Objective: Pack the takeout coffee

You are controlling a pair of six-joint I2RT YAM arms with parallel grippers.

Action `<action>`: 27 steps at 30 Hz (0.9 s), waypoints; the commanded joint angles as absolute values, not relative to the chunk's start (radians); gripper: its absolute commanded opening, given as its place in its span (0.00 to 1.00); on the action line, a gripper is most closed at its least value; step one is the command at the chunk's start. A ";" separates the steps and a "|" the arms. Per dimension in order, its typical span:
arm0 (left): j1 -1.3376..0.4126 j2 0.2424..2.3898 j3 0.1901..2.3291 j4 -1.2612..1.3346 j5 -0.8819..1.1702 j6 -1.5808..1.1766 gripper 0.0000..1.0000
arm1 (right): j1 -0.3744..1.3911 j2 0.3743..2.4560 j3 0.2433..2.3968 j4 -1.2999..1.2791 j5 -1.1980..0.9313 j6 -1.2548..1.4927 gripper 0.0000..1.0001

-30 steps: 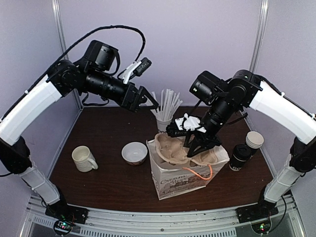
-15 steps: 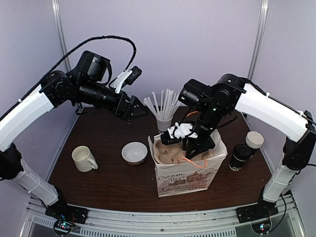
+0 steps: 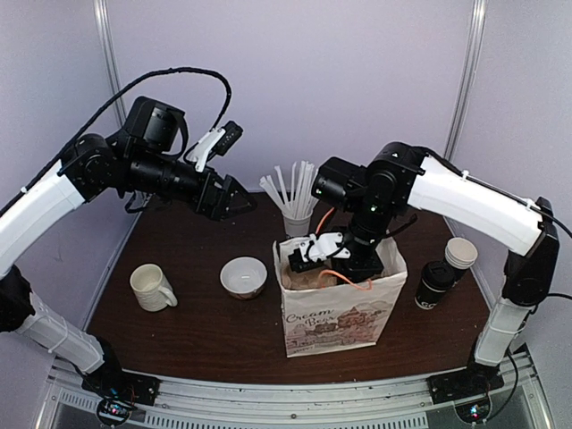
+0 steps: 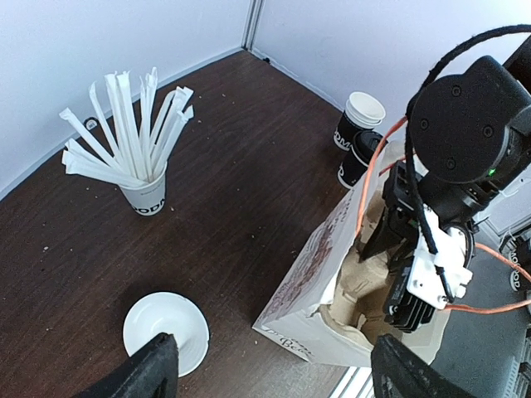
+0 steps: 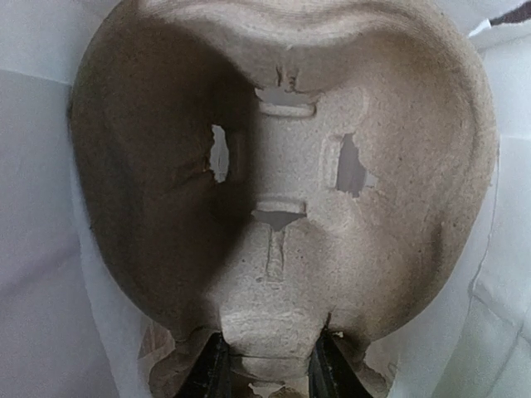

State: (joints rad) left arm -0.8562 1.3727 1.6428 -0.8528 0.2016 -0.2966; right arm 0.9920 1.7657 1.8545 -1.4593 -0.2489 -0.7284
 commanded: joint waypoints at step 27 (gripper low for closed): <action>-0.830 1.339 1.550 -0.756 0.199 -0.319 0.84 | 1.002 1.840 1.451 -1.153 -0.202 -0.581 0.25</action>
